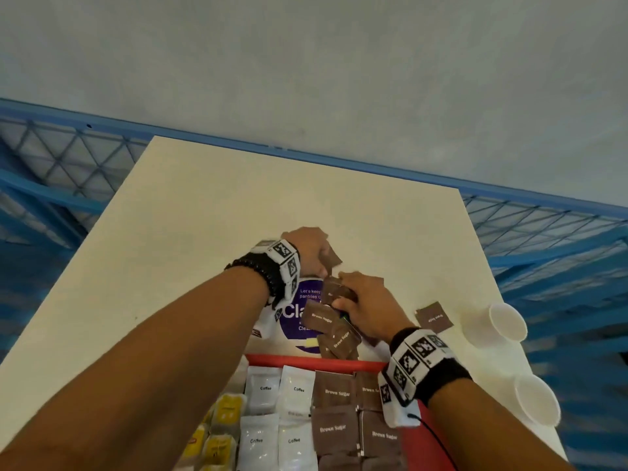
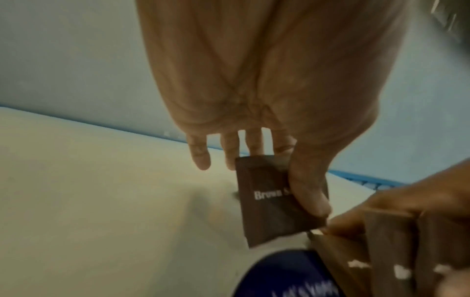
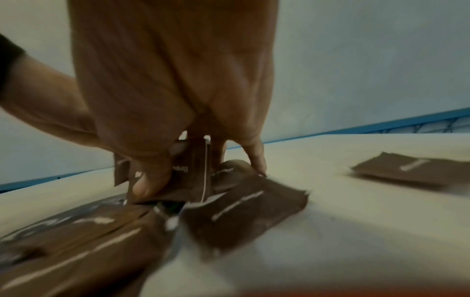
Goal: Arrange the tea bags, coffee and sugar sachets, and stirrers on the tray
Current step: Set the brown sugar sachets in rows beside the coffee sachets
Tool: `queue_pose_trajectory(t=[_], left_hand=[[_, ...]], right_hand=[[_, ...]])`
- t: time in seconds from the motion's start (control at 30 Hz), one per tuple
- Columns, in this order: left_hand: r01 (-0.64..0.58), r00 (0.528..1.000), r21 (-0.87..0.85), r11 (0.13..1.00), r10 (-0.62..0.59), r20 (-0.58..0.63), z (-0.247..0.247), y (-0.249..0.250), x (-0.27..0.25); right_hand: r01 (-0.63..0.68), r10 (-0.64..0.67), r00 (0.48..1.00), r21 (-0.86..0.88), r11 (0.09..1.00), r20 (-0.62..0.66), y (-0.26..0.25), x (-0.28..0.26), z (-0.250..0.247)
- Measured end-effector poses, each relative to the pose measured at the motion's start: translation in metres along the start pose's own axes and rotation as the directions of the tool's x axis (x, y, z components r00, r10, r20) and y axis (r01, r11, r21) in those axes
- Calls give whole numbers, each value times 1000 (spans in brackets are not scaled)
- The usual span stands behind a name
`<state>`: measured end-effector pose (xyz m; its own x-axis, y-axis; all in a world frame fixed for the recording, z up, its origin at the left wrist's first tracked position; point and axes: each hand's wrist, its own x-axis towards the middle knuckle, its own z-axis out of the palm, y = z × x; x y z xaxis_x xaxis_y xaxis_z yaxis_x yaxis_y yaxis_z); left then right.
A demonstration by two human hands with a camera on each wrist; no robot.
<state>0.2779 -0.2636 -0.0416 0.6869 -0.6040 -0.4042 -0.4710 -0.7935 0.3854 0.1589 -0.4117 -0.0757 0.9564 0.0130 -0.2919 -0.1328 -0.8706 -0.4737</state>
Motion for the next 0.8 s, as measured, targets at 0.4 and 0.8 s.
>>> queue_pose_trajectory(t=[0.4, 0.8], left_hand=[[25, 1000, -111, 994, -26, -2, 2, -5, -1], [104, 994, -43, 994, -106, -37, 14, 16, 8]], right_hand=[[-107, 120, 992, 216, 970, -47, 3, -3, -55], [-212, 216, 970, -49, 976, 110, -17, 14, -15]])
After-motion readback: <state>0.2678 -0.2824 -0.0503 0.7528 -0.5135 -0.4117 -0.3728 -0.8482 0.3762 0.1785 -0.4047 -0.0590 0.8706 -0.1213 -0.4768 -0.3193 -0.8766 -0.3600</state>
